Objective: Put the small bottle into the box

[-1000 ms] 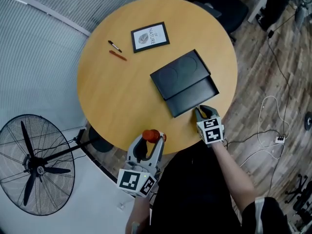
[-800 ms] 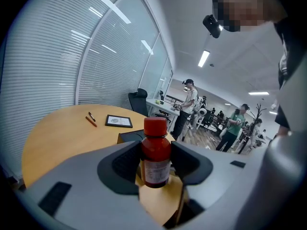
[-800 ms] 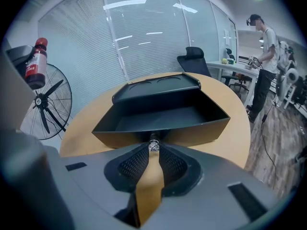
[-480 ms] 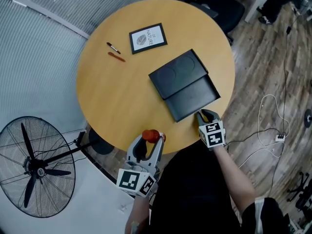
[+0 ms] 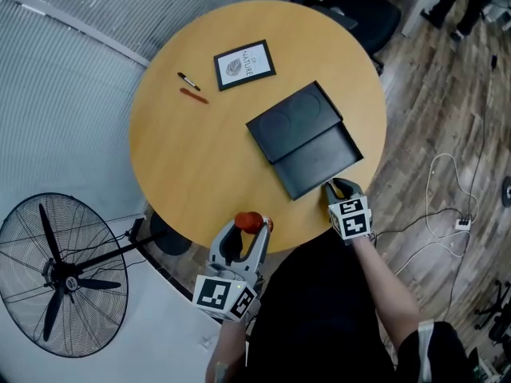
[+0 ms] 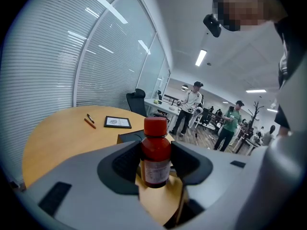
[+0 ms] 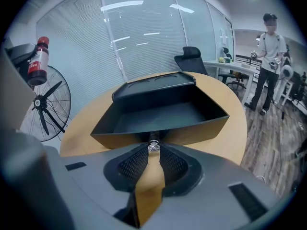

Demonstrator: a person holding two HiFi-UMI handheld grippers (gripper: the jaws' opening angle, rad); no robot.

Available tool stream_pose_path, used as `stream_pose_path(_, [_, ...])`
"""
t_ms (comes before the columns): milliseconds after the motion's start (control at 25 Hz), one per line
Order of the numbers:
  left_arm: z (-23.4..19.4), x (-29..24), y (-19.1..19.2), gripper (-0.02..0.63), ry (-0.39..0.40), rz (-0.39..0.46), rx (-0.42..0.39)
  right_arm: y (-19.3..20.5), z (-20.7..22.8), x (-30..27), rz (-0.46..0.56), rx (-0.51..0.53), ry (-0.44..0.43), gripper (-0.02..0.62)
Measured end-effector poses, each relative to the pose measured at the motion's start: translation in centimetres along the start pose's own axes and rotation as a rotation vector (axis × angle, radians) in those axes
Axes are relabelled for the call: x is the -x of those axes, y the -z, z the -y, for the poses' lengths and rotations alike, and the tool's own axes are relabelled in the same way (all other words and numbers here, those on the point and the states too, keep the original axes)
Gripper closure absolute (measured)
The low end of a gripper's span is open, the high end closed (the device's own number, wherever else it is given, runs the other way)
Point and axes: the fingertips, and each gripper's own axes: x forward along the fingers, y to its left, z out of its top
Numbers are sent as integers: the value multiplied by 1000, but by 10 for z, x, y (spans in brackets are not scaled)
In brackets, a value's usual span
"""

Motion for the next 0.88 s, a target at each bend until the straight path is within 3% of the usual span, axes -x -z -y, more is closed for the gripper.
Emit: stream_pose_path(880, [18,-66,5,411,76,-57,-12,1,6,21,-21,-11,-56,508])
